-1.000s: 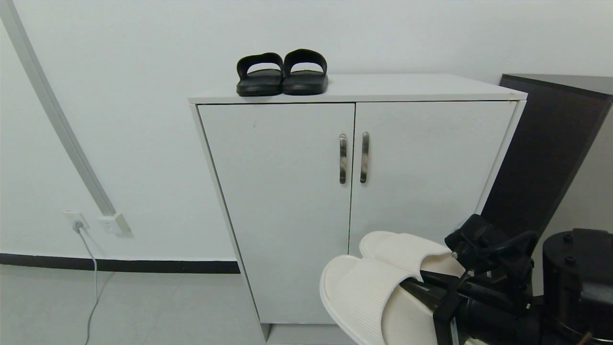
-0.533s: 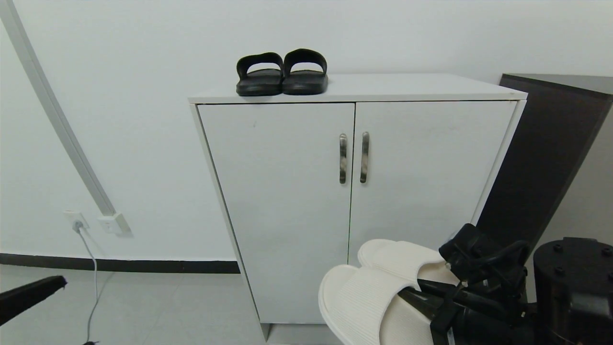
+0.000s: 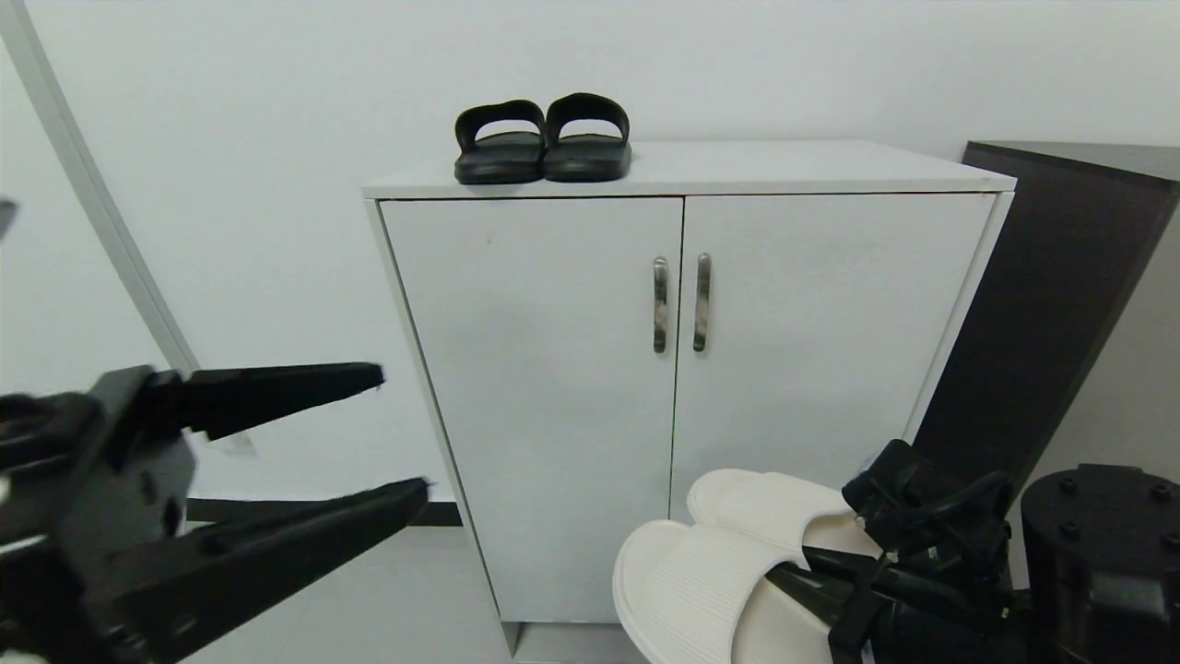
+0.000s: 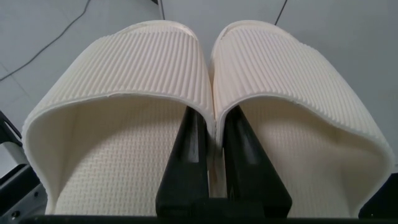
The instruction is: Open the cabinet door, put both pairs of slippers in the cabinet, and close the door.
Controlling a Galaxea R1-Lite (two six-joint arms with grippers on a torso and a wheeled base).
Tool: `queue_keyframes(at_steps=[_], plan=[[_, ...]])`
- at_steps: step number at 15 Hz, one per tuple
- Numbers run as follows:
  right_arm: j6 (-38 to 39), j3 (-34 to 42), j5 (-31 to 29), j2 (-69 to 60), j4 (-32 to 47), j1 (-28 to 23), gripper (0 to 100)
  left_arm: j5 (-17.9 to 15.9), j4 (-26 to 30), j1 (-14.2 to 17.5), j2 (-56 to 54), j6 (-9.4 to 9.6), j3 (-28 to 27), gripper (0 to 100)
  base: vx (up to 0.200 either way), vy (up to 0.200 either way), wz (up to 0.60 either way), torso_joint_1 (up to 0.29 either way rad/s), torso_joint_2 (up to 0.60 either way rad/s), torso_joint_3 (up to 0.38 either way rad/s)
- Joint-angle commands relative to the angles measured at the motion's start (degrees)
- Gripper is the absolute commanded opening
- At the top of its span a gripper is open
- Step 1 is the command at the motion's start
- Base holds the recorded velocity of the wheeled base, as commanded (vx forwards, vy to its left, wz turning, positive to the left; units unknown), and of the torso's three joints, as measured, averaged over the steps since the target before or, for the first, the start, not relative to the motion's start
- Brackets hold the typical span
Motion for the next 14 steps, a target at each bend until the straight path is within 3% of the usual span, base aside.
queue_keyframes(at_steps=[1, 2, 4, 8, 11, 12, 14], plan=[[-0.01, 0.04, -0.06, 0.13, 0.0, 0.08, 0, 2.72, -5.97, -6.03, 11.6, -0.32, -3.74, 100, 0.0, 0.0, 0.0, 0.0, 0.0, 0.0], [-0.1, 0.04, -0.06, 0.22, 0.0, 0.08, 0, 3.95, -6.58, -8.4, 14.15, -1.03, -6.56, 100, 0.0, 0.0, 0.0, 0.0, 0.0, 0.0], [-0.1, 0.04, -0.06, 0.48, 0.0, 0.08, 0, 3.69, -6.58, -11.04, 18.54, -4.54, -11.92, 100, 0.0, 0.0, 0.0, 0.0, 0.0, 0.0], [-0.1, 0.22, -0.06, 0.48, -0.09, 0.08, 0, 2.37, -6.58, -12.0, 28.21, -5.33, -22.64, 100, 0.0, 0.0, 0.0, 0.0, 0.0, 0.0], [-0.1, 0.39, -0.06, 0.22, -0.09, 0.08, 0, -2.11, -6.5, -12.0, 32.34, -8.23, -27.91, 100, 0.0, 0.0, 0.0, 0.0, 0.0, 0.0], [-0.1, 0.39, -0.06, 0.13, 0.0, 0.08, 0, -3.34, -6.58, -11.91, 34.27, -10.34, -29.93, 100, 0.0, 0.0, 0.0, 0.0, 0.0, 0.0], [-0.1, 0.48, -0.06, 0.22, -0.09, 0.08, 0, -3.61, -6.58, -11.91, 36.65, -11.4, -31.69, 100, 0.0, 0.0, 0.0, 0.0, 0.0, 0.0]])
